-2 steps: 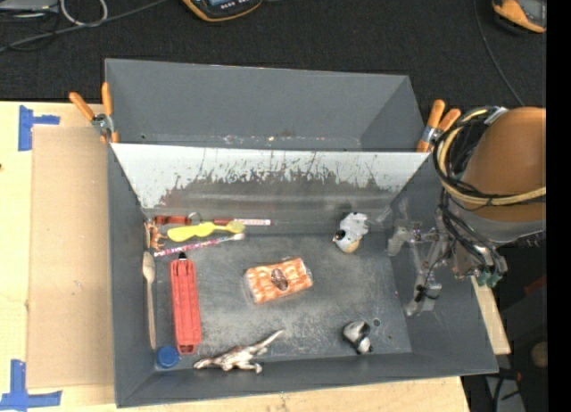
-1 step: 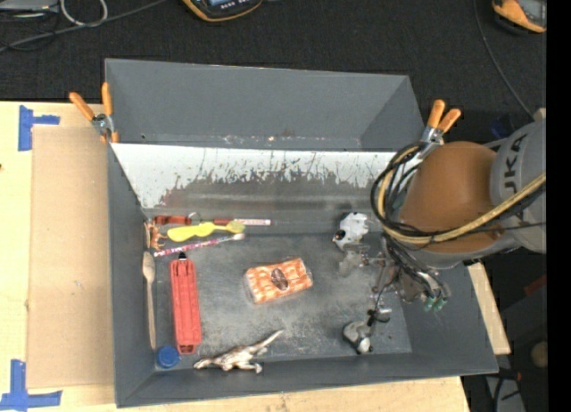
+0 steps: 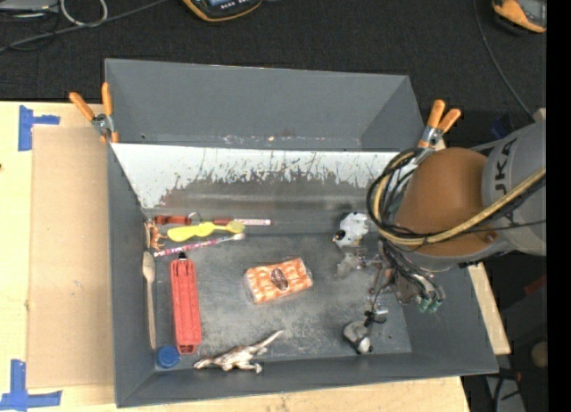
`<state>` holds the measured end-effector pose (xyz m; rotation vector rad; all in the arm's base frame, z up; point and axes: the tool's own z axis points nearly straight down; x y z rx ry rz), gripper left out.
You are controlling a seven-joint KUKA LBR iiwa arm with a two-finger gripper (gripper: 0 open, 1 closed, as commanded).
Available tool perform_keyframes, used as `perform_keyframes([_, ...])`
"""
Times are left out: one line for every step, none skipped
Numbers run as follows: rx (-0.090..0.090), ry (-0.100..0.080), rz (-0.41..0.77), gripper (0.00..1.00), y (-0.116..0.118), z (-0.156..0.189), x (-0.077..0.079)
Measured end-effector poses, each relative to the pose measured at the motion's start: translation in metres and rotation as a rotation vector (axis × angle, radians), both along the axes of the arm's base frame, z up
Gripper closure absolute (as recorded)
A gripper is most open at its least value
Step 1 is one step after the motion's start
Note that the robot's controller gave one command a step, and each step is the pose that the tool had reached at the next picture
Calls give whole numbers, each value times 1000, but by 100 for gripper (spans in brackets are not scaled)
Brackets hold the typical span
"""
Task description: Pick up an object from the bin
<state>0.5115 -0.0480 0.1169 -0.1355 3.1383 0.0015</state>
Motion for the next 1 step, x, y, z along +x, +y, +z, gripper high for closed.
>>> perform_keyframes([0, 6, 62, 0, 49, -18, 2])
